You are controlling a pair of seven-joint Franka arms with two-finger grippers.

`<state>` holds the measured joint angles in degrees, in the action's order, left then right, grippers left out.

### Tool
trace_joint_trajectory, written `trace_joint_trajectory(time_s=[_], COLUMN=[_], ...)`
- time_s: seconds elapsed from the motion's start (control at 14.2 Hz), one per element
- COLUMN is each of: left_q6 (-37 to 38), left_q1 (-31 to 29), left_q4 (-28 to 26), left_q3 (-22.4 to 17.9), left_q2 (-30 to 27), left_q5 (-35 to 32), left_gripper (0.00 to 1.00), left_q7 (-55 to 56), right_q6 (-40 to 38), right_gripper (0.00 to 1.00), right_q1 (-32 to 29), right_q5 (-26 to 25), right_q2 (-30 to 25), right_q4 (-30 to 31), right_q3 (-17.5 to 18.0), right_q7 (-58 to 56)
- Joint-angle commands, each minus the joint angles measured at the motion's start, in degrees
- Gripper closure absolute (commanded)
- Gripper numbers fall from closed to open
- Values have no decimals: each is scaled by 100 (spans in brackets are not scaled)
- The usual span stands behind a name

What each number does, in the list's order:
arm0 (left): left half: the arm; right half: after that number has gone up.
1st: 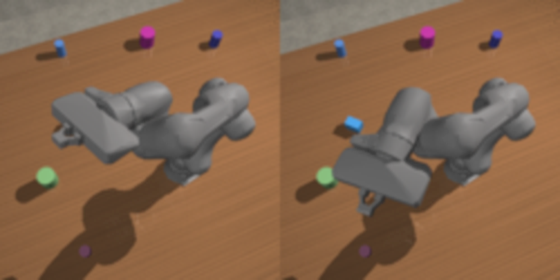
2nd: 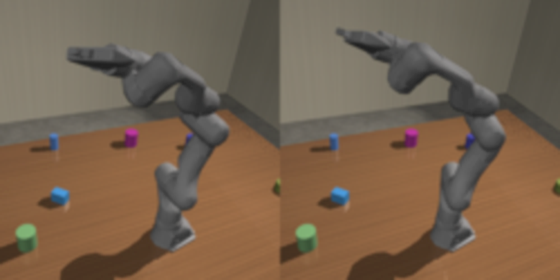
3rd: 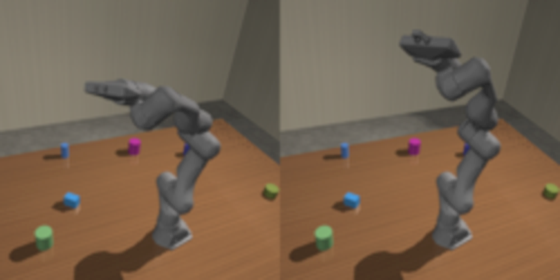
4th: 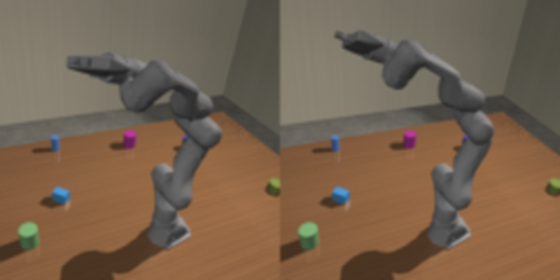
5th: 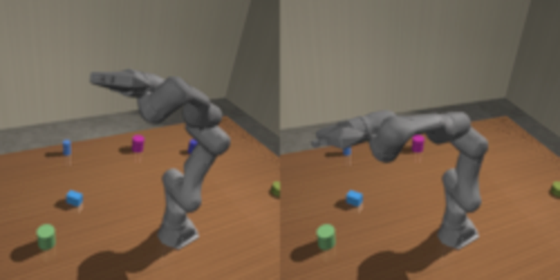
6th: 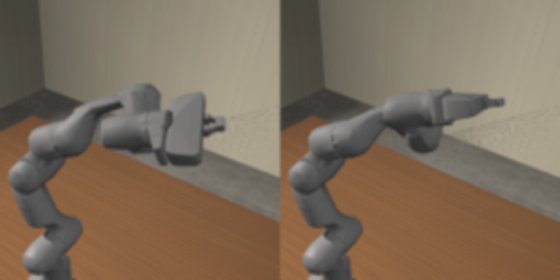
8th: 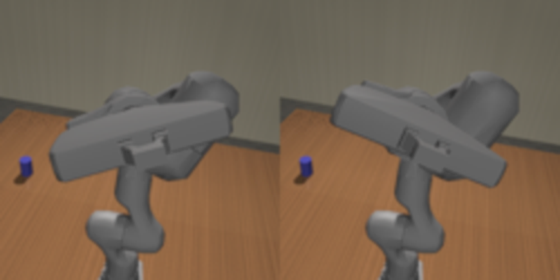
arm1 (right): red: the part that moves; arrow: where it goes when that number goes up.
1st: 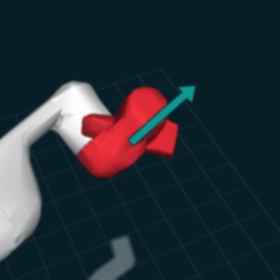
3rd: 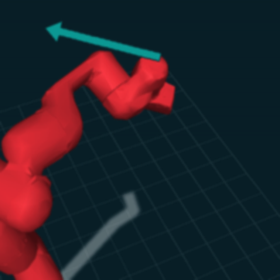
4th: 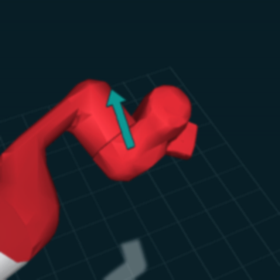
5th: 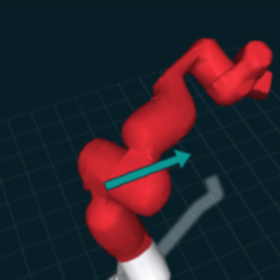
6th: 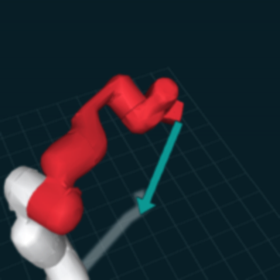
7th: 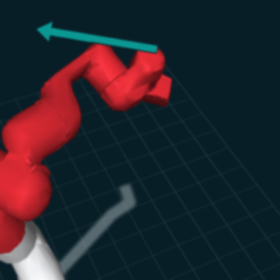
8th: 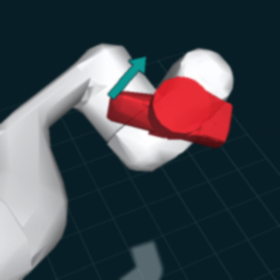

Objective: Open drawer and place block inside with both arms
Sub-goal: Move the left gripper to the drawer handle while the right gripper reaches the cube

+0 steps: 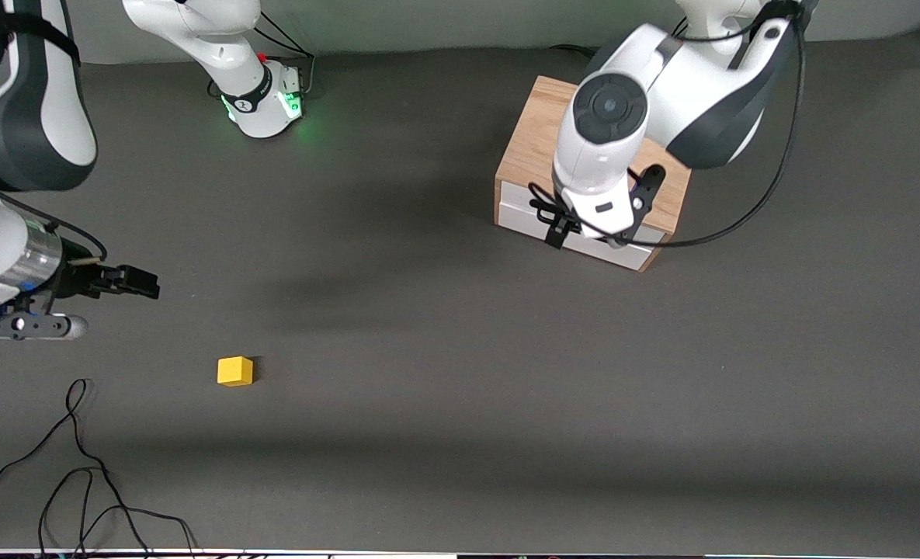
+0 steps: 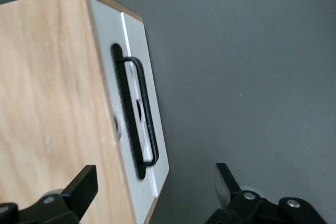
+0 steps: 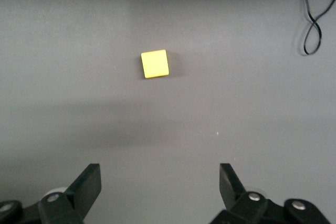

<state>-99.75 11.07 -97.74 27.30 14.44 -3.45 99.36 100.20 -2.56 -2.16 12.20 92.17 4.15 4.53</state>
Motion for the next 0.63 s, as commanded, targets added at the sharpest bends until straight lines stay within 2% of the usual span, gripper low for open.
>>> trace_joint_trajectory(time_s=[0.0,0.21,0.56], left_q6=[-429,-685,-774], left_q1=[-61,-79,-79], left_q4=[-114,-228,-281], left_q3=[-14,-23,-163], left_q2=[426,770,1008], left_q5=[-279,-411,-446], left_gripper=[0,0,0], left_q7=[119,110,119], right_q6=[306,1034,2151], right_gripper=[0,0,0], right_q1=[62,71,228], right_q5=[-65,-56,-100], right_q2=[309,861,1732], right_q4=[-112,-112,-94], right_q3=[-29,-20,-20], right_q7=[48,48,40])
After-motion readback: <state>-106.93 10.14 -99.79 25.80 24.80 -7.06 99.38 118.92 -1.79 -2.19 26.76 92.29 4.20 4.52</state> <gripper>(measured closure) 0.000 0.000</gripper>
